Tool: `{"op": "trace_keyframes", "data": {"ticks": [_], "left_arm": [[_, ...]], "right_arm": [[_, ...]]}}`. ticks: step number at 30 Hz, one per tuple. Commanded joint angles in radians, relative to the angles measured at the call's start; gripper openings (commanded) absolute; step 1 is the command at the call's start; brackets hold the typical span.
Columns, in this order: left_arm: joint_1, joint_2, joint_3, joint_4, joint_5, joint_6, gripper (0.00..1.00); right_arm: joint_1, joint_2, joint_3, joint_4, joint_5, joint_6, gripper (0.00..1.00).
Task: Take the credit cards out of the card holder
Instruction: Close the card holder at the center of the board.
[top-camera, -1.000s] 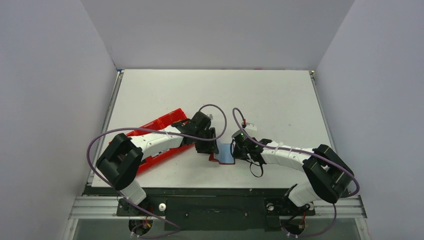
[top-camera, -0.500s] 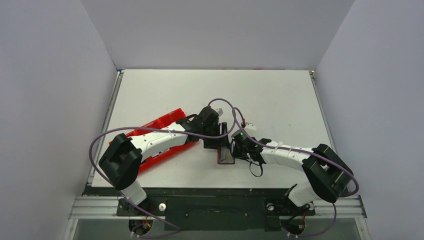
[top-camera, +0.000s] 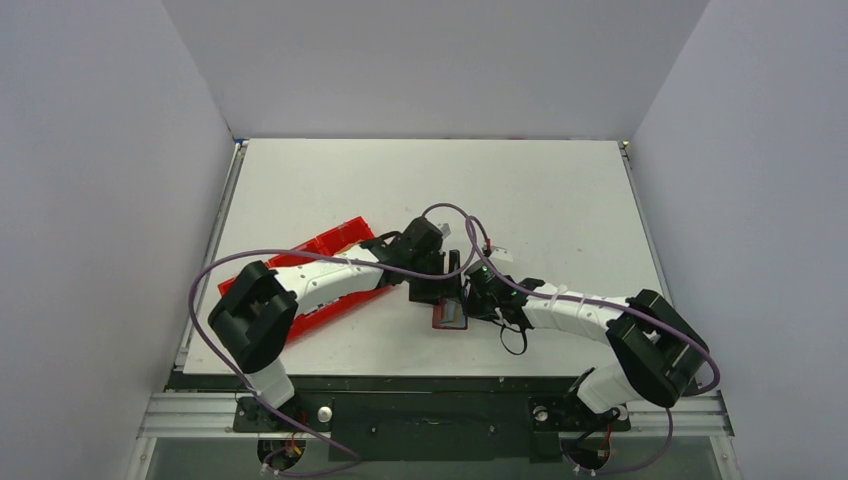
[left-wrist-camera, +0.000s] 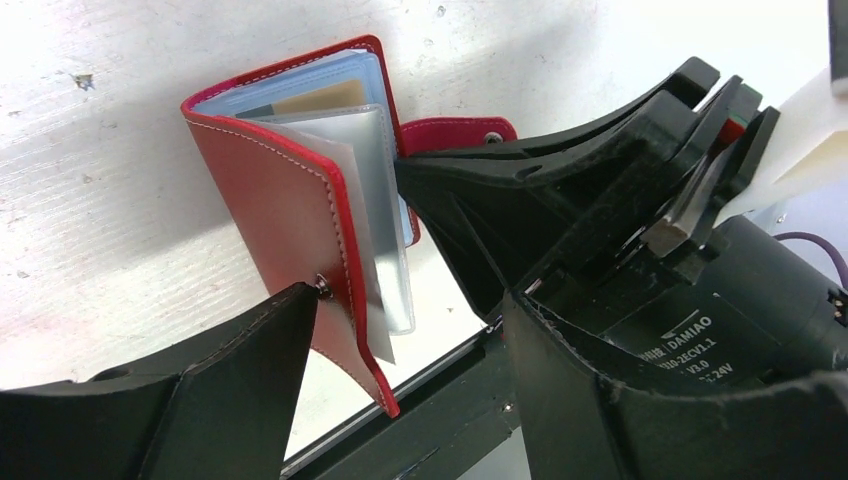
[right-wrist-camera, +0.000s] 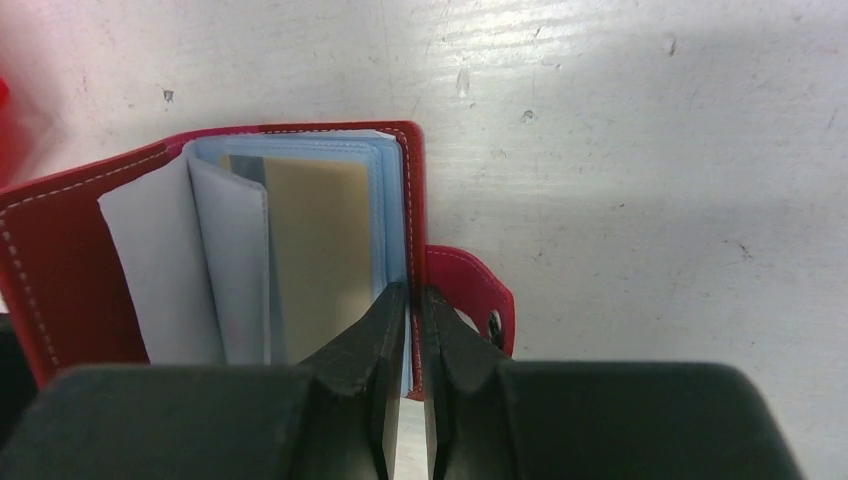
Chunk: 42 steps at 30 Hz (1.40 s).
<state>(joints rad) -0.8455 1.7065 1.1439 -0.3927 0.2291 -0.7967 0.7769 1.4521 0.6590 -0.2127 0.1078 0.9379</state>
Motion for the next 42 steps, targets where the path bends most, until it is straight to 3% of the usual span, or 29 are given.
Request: {"op": "trace_keyframes", "data": {"ticks": [1, 9, 24, 42], "left_arm": [[-0.007, 0.018, 0.045, 0.059, 0.038, -0.009, 0.67], [-0.006, 0.018, 0.064, 0.057, 0.04, -0.021, 0.67], [-0.006, 0.04, 0.087, 0.077, 0.068, -0.041, 0.68], [-0.006, 0.187, 0.022, 0.176, 0.073, -0.071, 0.68]], "right_arm": [[-0.005, -0.048, -0.023, 0.024, -0.042, 0.015, 0.09], [-0.021, -0.16, -0.034, 0.001, -0.03, 0.024, 0.18], [-0.021, -0.315, -0.02, -0.173, 0.077, 0.027, 0.2], [-0.02, -0.451, -0.014, -0.261, 0.143, 0.046, 0.24]]}}
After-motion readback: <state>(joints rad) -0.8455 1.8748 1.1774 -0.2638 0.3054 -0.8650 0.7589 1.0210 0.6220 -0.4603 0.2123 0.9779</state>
